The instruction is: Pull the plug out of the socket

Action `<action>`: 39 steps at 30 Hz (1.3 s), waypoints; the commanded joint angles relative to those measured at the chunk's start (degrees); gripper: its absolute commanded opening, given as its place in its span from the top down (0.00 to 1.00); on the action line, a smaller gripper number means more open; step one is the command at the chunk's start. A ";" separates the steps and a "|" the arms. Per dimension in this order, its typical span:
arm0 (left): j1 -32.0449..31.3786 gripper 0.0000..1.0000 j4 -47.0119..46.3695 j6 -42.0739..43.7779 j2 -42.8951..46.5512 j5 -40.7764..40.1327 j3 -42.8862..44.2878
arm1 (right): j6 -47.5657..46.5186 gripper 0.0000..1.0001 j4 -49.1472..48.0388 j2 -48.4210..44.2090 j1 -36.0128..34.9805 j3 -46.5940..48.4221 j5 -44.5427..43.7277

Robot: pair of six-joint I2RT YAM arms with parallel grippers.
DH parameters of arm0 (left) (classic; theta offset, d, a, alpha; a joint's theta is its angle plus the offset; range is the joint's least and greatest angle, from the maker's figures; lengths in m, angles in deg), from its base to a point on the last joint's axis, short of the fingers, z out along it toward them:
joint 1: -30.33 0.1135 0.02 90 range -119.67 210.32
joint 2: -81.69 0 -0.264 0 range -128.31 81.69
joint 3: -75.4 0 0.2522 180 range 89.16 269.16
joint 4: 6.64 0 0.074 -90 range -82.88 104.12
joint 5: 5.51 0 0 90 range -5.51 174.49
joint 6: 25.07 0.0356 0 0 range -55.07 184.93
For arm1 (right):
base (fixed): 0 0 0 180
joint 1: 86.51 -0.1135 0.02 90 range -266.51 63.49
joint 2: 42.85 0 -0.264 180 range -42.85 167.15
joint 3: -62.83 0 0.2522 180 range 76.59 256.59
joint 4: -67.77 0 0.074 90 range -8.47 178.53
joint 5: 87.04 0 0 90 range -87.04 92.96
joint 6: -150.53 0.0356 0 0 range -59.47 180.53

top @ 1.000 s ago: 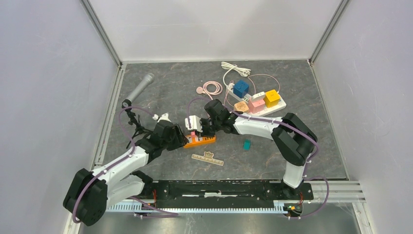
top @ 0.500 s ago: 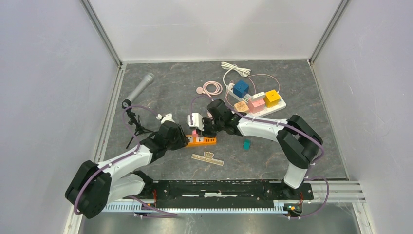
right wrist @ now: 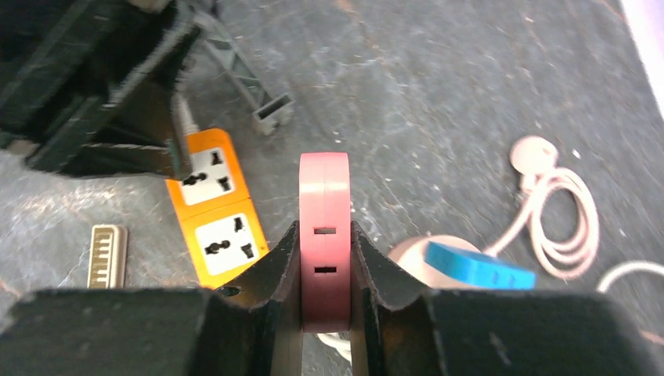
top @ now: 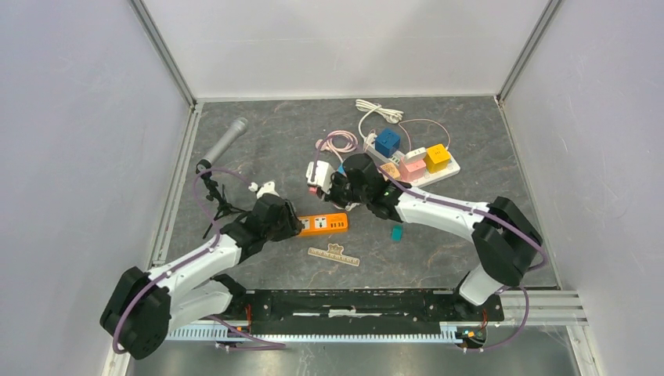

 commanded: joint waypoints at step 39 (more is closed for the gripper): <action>-0.13 0.00 22.46 14.16 40.26 -8.93 18.99 | 54.67 0.47 -15.84 37.52 -3.57 31.35 -10.10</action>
